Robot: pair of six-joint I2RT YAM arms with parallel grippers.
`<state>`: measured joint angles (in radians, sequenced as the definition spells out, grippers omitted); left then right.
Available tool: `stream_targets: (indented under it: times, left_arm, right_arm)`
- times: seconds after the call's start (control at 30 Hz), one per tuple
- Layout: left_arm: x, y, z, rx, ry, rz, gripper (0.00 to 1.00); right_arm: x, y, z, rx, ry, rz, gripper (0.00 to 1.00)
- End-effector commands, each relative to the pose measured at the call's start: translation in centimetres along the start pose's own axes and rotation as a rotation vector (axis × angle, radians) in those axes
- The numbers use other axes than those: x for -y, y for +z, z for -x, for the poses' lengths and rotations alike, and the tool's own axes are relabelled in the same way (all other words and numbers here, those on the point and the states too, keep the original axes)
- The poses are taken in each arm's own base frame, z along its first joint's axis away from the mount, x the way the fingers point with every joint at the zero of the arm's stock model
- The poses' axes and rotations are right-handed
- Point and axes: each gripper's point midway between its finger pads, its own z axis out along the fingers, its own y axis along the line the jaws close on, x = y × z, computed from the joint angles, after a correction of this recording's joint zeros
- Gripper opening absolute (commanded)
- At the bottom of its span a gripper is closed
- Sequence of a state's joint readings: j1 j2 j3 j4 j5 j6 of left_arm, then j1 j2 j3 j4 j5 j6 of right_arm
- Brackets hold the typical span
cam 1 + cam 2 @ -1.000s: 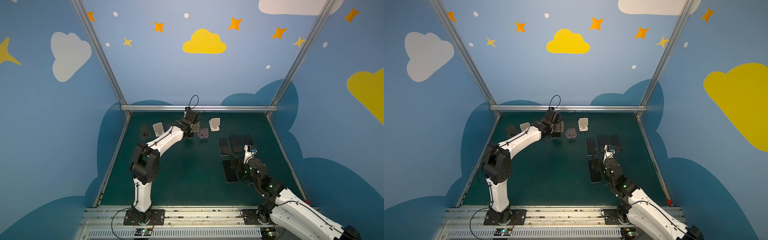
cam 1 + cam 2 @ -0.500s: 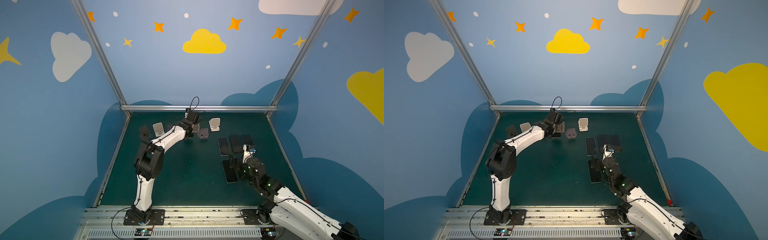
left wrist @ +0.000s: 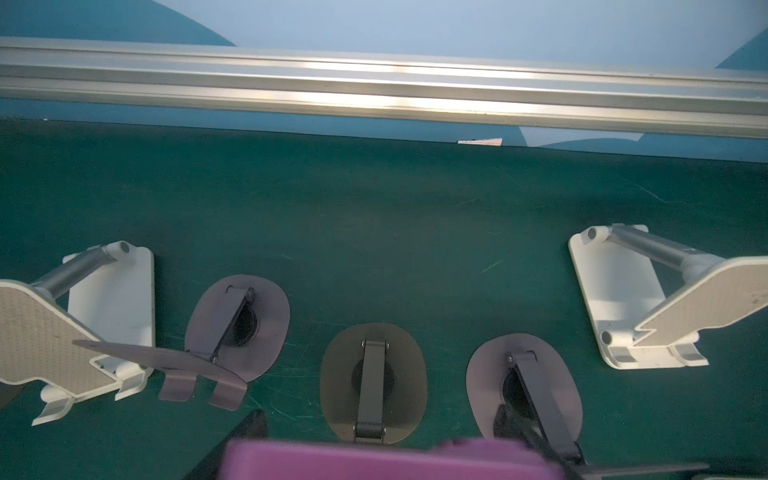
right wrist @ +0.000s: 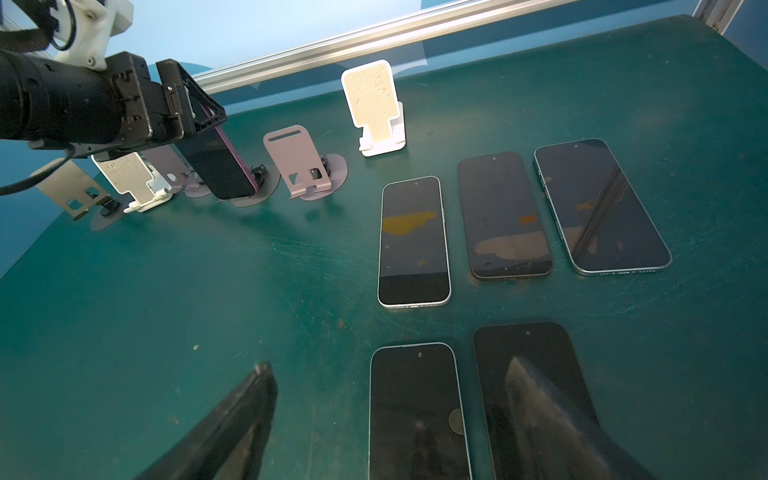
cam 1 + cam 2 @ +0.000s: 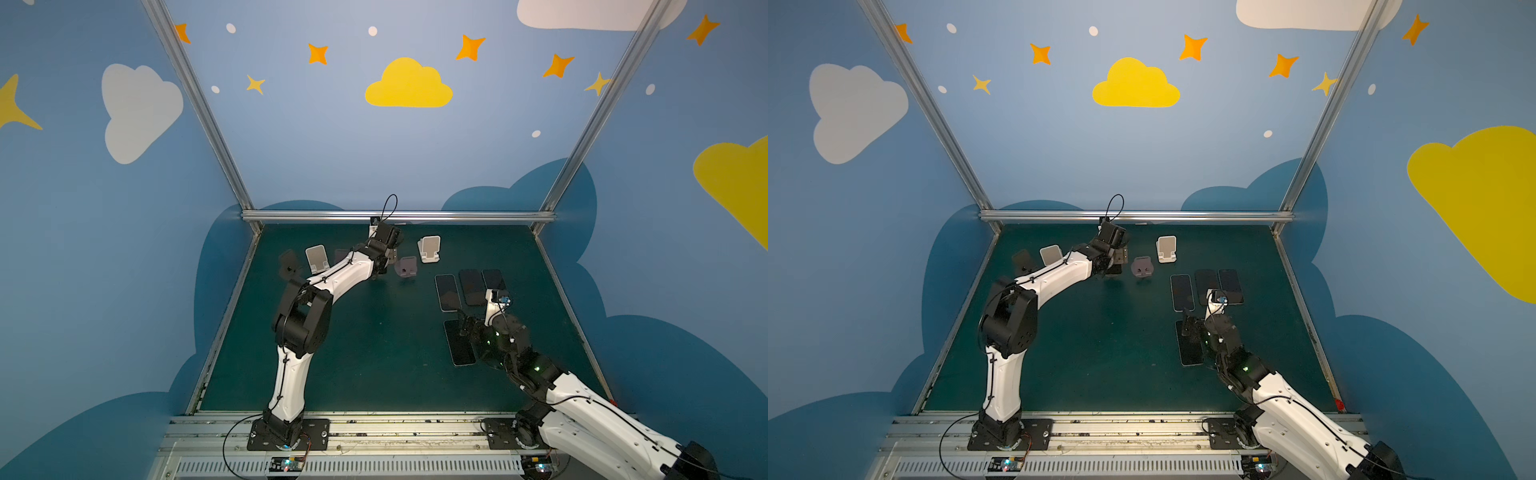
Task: Remove the phone from the phone stand
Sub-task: 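Lift the purple phone up off its stand with the left gripper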
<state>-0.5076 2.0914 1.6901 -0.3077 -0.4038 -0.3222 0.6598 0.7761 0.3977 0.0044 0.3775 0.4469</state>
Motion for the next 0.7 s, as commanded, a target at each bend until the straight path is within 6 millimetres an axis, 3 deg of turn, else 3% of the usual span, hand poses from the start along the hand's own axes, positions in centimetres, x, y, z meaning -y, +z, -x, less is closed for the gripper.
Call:
stream_targets:
  times: [0.0, 0.23, 0.67]
  left_arm:
    - [0.0, 0.2, 1.5, 0.045, -0.017, 0.012, 0.82]
    - [0.0, 0.2, 1.8, 0.064, -0.01, 0.019, 0.75]
    - [-0.1, -1.7, 2.8, 0.103, -0.005, -0.013, 0.7]
  right_arm:
    - [0.1, 0.2, -0.2, 0.002, 0.009, 0.001, 0.87]
    - [0.3, 0.0, 0.1, 0.016, 0.014, -0.005, 0.87]
    - [0.4, -0.1, 0.2, 0.019, 0.017, -0.007, 0.87]
